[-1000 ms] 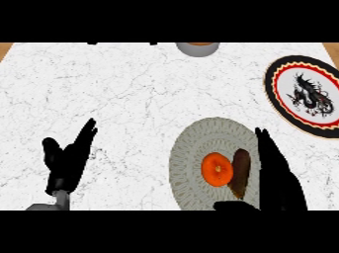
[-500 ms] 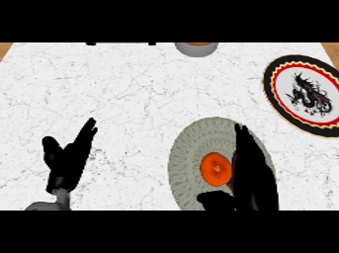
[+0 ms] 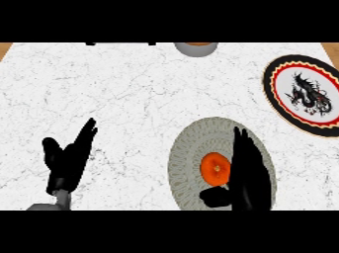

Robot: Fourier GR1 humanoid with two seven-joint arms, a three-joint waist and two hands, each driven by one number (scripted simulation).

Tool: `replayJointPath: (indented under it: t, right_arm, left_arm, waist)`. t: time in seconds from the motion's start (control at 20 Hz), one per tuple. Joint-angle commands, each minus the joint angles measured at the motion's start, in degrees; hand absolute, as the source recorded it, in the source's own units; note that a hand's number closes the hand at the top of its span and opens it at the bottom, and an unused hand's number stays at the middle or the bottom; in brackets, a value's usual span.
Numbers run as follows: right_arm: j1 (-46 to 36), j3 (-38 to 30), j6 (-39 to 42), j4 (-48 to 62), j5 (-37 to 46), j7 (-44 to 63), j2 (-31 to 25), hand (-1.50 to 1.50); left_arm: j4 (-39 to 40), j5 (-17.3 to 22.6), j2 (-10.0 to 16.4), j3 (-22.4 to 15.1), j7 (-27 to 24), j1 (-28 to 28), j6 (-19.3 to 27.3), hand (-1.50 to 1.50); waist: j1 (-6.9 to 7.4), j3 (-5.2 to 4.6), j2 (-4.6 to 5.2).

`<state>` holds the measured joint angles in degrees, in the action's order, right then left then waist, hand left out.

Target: Pick the squash from the placemat and place it in the plate

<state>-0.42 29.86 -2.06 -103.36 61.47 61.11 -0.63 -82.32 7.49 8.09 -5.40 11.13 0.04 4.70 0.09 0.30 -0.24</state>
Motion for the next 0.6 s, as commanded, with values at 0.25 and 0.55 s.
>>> replayJointPath:
  t: [0.25,0.55]
  right_arm:
    - [-6.26,1.70,-2.60,8.99,-4.26,6.69,0.61,-1.50]
    - [-4.11,-1.13,3.20,12.63,-2.72,-3.24,-0.66,1.50]
  left_arm:
    - [1.72,-0.95,-1.53,0.13,0.88,-0.27,-0.53,0.00]
    - [-2.35,-1.37,-1.43,-0.76,1.10,4.60,-1.08,0.00]
  waist:
    - [0.11,-0.31,0.29]
    - [0.15,-0.30,0.21]
